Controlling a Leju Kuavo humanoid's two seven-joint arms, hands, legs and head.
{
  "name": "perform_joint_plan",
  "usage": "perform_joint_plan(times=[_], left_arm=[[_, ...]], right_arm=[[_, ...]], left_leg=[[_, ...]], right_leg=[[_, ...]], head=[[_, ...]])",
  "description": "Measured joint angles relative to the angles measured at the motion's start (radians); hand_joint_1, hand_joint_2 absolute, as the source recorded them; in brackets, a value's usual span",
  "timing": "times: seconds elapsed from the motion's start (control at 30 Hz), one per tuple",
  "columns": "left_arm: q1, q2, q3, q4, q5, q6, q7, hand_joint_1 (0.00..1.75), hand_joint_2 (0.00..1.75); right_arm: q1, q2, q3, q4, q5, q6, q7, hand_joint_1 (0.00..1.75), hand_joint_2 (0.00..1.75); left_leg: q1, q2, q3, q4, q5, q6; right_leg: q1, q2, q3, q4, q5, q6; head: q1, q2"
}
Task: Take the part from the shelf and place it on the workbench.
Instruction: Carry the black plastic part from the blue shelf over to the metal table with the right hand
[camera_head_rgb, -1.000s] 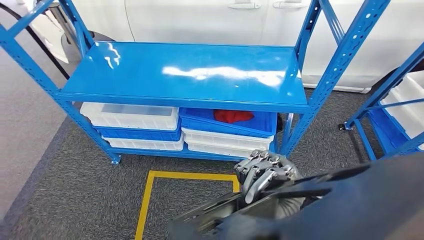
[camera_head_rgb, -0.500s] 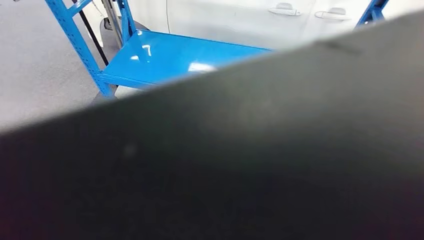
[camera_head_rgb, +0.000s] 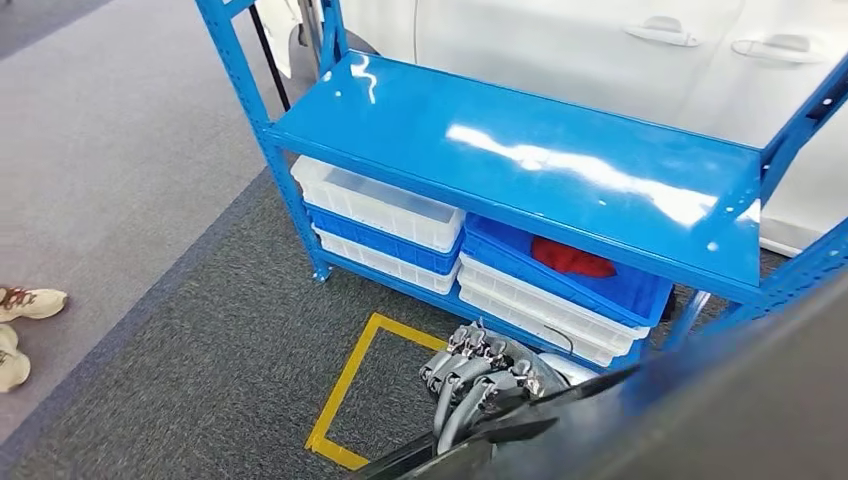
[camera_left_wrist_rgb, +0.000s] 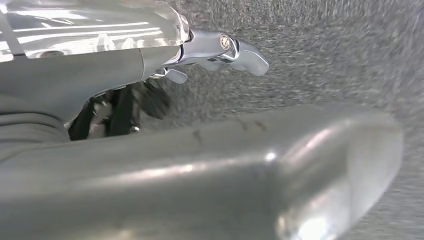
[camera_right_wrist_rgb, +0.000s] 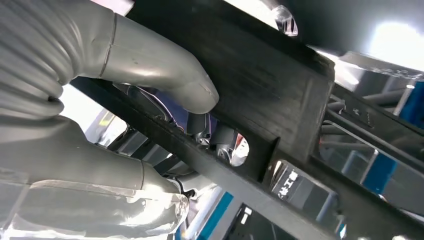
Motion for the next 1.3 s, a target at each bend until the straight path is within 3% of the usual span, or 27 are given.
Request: perform_joint_plan(times=[0.03, 0.07, 0.13, 0.2, 0.23, 0.3, 0.33, 0.4, 0.47, 0.5, 0.53, 0.57, 0.63, 0.7, 0.77, 0.83, 0.9, 0.97, 1.03, 1.07, 1.1, 1.13, 1.2, 1.27, 1.3], left_arm=[[0.0, 0.0, 0.0, 0.0, 0.0, -0.001, -0.005, 0.0, 0.0], [0.001, 0.001, 0.0, 0.0, 0.0, -0.002, -0.01, 0.0, 0.0], [0.0, 0.003, 0.0, 0.0, 0.001, -0.002, -0.018, 0.0, 0.0], [-0.005, 0.007, 0.0, 0.0, 0.001, -0.002, -0.024, 0.0, 0.0], [-0.007, 0.008, 0.0, 0.0, 0.001, -0.003, -0.025, 0.0, 0.0], [-0.006, 0.011, 0.001, 0.0, 0.001, -0.003, -0.027, 0.0, 0.0], [-0.004, 0.012, 0.001, 0.0, 0.001, -0.003, -0.027, 0.0, 0.0], [-0.002, 0.013, 0.002, 0.0, 0.001, -0.002, -0.028, 0.0, 0.0], [-0.004, 0.013, 0.003, 0.0, 0.001, -0.001, -0.028, 0.0, 0.0], [-0.005, 0.013, 0.003, 0.0, 0.001, -0.001, -0.028, 0.0, 0.0], [-0.005, 0.013, 0.003, 0.0, 0.001, -0.001, -0.028, 0.0, 0.0], [-0.004, 0.013, 0.003, 0.0, 0.001, -0.002, -0.028, 0.0, 0.0], [-0.003, 0.013, 0.004, 0.0, 0.001, -0.003, -0.027, 0.0, 0.0], [-0.006, 0.013, 0.004, 0.0, 0.002, -0.006, -0.024, 0.0, 0.0], [-0.007, 0.014, 0.004, 0.0, 0.002, -0.008, -0.022, 0.0, 0.0], [-0.003, 0.015, 0.004, 0.0, 0.001, -0.008, -0.021, 0.0, 0.0], [-0.001, 0.016, 0.004, 0.0, -0.001, -0.009, -0.021, 0.0, 0.0], [-0.007, 0.018, 0.004, 0.0, -0.001, -0.01, -0.02, 0.0, 0.0], [-0.009, 0.019, 0.004, 0.0, -0.001, -0.012, -0.017, 0.0, 0.0], [-0.007, 0.019, 0.004, 0.0, -0.001, -0.014, -0.016, 0.0, 0.0], [-0.005, 0.019, 0.004, 0.0, -0.001, -0.016, -0.015, 0.0, 0.0], [-0.004, 0.02, 0.004, 0.0, 0.0, -0.018, -0.015, 0.0, 0.0], [-0.005, 0.022, 0.004, 0.0, 0.001, -0.021, -0.015, 0.0, 0.0], [-0.007, 0.023, 0.004, 0.0, 0.001, -0.02, -0.011, 0.0, 0.0], [-0.005, 0.023, 0.004, 0.0, 0.0, -0.019, -0.009, 0.0, 0.0]], right_arm=[[0.012, 0.011, -0.007, 0.005, 0.002, 0.011, -0.004, 1.75, 1.75], [0.019, 0.025, -0.016, 0.013, 0.002, 0.027, -0.005, 1.75, 1.75], [0.024, 0.063, -0.036, 0.036, -0.002, 0.065, -0.005, 1.75, 1.75], [0.026, 0.099, -0.056, 0.055, -0.007, 0.098, -0.005, 1.75, 1.75], [0.029, 0.113, -0.065, 0.062, -0.007, 0.114, -0.005, 1.75, 1.75], [0.039, 0.138, -0.083, 0.071, -0.006, 0.147, -0.005, 1.75, 1.75], [0.045, 0.148, -0.091, 0.075, -0.005, 0.161, -0.005, 1.75, 1.75], [0.057, 0.161, -0.105, 0.082, -0.003, 0.178, -0.006, 1.75, 1.75], [0.072, 0.167, -0.114, 0.089, -0.001, 0.187, -0.006, 1.75, 1.75], [0.079, 0.169, -0.116, 0.093, 0.0, 0.19, -0.006, 1.75, 1.75], [0.084, 0.171, -0.118, 0.098, 0.0, 0.193, -0.006, 1.75, 1.75], [0.086, 0.174, -0.119, 0.103, 0.0, 0.194, -0.006, 1.75, 1.75], [0.087, 0.184, -0.119, 0.109, 0.001, 0.195, -0.003, 1.75, 1.75], [0.087, 0.194, -0.119, 0.111, 0.002, 0.196, -0.001, 1.75, 1.75], [0.086, 0.201, -0.12, 0.113, 0.003, 0.197, 0.0, 1.75, 1.75], [0.085, 0.209, -0.12, 0.114, 0.004, 0.197, 0.001, 1.75, 1.75], [0.083, 0.218, -0.12, 0.114, 0.004, 0.198, 0.001, 1.75, 1.75], [0.084, 0.224, -0.12, 0.115, 0.004, 0.199, 0.003, 1.75, 1.75], [0.085, 0.228, -0.121, 0.118, 0.005, 0.201, 0.015, 1.75, 1.75], [0.085, 0.23, -0.121, 0.12, 0.006, 0.201, 0.023, 1.75, 1.75], [0.085, 0.233, -0.121, 0.121, 0.009, 0.2, 0.031, 1.75, 1.75], [0.086, 0.234, -0.123, 0.122, 0.013, 0.198, 0.037, 1.75, 1.75], [0.088, 0.236, -0.129, 0.122, 0.023, 0.195, 0.041, 1.75, 1.75], [0.09, 0.236, -0.133, 0.124, 0.03, 0.197, 0.036, 1.75, 1.75], [0.09, 0.236, -0.133, 0.125, 0.032, 0.201, 0.034, 1.75, 1.75]], left_leg=[[0.001, 0.002, -0.013, 0.03, -0.004, -0.002], [0.002, 0.005, -0.006, 0.02, 0.011, -0.002], [0.001, 0.028, 0.066, -0.107, 0.076, 0.003], [-0.008, 0.063, 0.129, -0.226, 0.114, 0.019], [-0.012, 0.071, 0.139, -0.251, 0.118, 0.027], [-0.015, 0.054, 0.136, -0.259, 0.12, 0.042], [-0.012, 0.044, 0.139, -0.265, 0.125, 0.047], [-0.006, 0.025, 0.147, -0.278, 0.136, 0.058], [-0.004, 0.003, 0.146, -0.282, 0.141, 0.064], [-0.005, -0.009, 0.144, -0.281, 0.142, 0.065], [-0.006, -0.022, 0.143, -0.279, 0.142, 0.065], [-0.006, -0.036, 0.143, -0.277, 0.142, 0.065], [-0.006, -0.064, 0.142, -0.269, 0.139, 0.061], [-0.007, -0.09, 0.135, -0.257, 0.135, 0.052], [-0.005, -0.113, 0.123, -0.251, 0.135, 0.039], [-0.002, -0.125, 0.116, -0.251, 0.138, 0.026], [-0.004, -0.083, 0.096, -0.215, 0.115, 0.016], [-0.005, -0.022, 0.042, -0.103, 0.055, 0.009], [-0.002, -0.001, -0.014, 0.01, 0.014, 0.004], [-0.002, 0.002, -0.019, 0.023, 0.019, 0.003], [-0.001, 0.007, -0.003, -0.006, 0.042, 0.004], [-0.002, 0.019, 0.031, -0.069, 0.075, 0.006], [-0.009, 0.069, 0.102, -0.204, 0.122, 0.021], [-0.018, 0.094, 0.124, -0.254, 0.13, 0.039], [-0.019, 0.083, 0.121, -0.255, 0.131, 0.045]], right_leg=[[0.001, -0.015, 0.0, 0.0, -0.001, -0.001], [0.002, -0.028, 0.0, 0.0, -0.001, -0.001], [0.004, -0.05, 0.004, 0.0, -0.003, 0.001], [0.008, -0.068, 0.008, 0.0, -0.005, 0.007], [0.01, -0.077, 0.009, -0.001, -0.006, 0.012], [0.011, -0.095, 0.015, -0.006, -0.005, 0.023], [0.01, -0.09, 0.018, -0.005, -0.008, 0.029], [0.008, -0.045, 0.003, 0.04, -0.042, 0.036], [0.005, 0.003, -0.052, 0.159, -0.108, 0.036], [0.005, 0.011, -0.082, 0.221, -0.133, 0.036], [0.005, 0.014, -0.103, 0.26, -0.139, 0.036], [0.005, 0.016, -0.107, 0.262, -0.126, 0.036], [0.003, 0.036, -0.063, 0.162, -0.055, 0.032], [-0.001, 0.084, -0.013, 0.046, -0.007, 0.03], [0.0, 0.103, -0.002, 0.012, -0.004, 0.028], [0.0, 0.077, 0.0, 0.005, 0.0, 0.02], [-0.003, 0.049, 0.006, -0.003, 0.003, 0.007], [0.001, 0.018, 0.008, -0.006, 0.001, 0.0], [0.005, -0.014, 0.008, -0.005, -0.001, -0.003], [0.006, -0.029, 0.009, -0.005, -0.003, -0.003], [0.006, -0.042, 0.01, -0.005, -0.004, -0.002], [0.007, -0.055, 0.013, -0.005, -0.006, -0.001], [0.011, -0.078, 0.021, -0.006, -0.011, 0.005], [0.015, -0.098, 0.026, -0.007, -0.014, 0.015], [0.016, -0.108, 0.029, -0.009, -0.015, 0.021]], head=[[0.0, 0.0], [0.0, 0.0], [0.0, 0.0], [0.0, 0.0], [0.0, 0.0], [0.0, 0.0], [0.0, 0.0], [0.0, 0.0], [0.0, 0.0], [0.0, 0.0], [0.0, 0.0], [0.0, 0.0], [0.0, 0.0], [0.0, 0.0], [0.0, 0.0], [0.0, 0.0], [0.0, 0.0], [0.0, 0.0], [0.0, 0.0], [0.0, 0.0], [0.0, 0.0], [0.0, 0.0], [0.0, 0.0], [0.0, 0.0], [0.0, 0.0]])
